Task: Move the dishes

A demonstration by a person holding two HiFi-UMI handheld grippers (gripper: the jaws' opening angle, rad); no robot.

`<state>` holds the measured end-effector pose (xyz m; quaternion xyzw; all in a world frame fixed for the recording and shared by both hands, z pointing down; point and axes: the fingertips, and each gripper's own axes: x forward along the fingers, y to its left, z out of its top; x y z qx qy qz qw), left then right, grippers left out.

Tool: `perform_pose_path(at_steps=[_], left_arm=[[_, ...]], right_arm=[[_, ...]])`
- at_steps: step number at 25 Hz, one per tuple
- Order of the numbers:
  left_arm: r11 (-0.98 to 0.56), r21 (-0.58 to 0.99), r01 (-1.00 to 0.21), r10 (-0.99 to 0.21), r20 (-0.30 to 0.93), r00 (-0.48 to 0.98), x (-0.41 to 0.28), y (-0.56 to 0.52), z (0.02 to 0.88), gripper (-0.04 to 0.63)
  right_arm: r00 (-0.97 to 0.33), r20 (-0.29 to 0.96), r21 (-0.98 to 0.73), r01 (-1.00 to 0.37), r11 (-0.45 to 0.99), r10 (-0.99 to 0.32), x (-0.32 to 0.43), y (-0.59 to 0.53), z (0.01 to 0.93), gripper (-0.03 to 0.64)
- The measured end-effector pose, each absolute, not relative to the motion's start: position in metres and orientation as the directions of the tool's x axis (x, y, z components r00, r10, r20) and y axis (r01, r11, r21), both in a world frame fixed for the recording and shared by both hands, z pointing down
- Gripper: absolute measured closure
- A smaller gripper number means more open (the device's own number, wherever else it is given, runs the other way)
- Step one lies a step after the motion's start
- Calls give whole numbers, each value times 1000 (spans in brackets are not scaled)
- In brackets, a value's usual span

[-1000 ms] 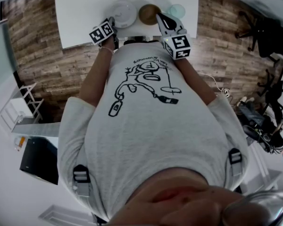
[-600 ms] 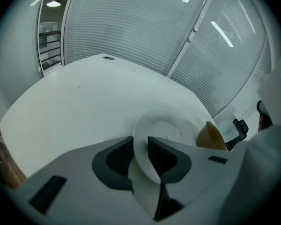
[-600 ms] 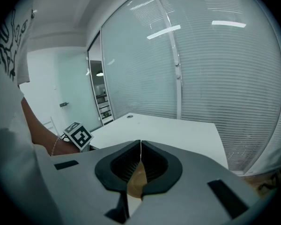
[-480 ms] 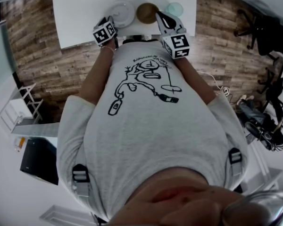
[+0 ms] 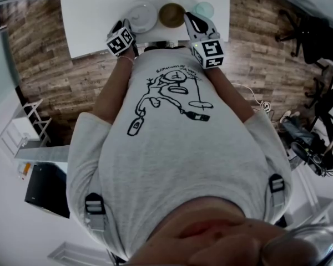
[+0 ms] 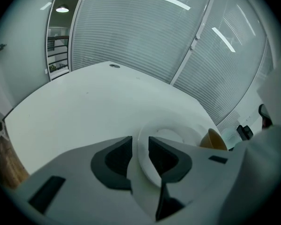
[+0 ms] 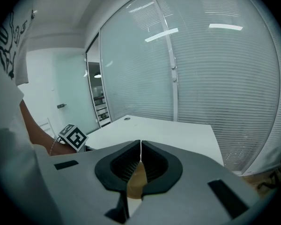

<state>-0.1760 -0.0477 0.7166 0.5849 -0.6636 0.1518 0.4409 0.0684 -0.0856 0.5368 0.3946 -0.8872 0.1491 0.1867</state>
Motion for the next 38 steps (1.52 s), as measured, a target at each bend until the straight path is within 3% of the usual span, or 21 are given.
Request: perform_pose_path(at_steps=[8, 19, 30, 38], left_arm=[[188, 271, -944, -745, 666, 43, -186, -52, 665, 488], [-194, 140, -971, -920, 317, 230, -123, -82, 485, 528], [-385, 101, -917, -911, 114, 395, -85, -64, 378, 566], [-483, 81, -872, -866, 104, 489, -55, -69, 339, 589]], right_arm=[[-645, 411, -114, -738, 665, -645, 56, -88, 521, 581], [-682, 318, -33, -703, 711, -659, 44, -95, 461, 581], [-713, 251, -19, -680, 733, -654, 23, -78, 399, 582], [-731, 234, -62, -669, 740, -641, 19, -88, 356, 583]])
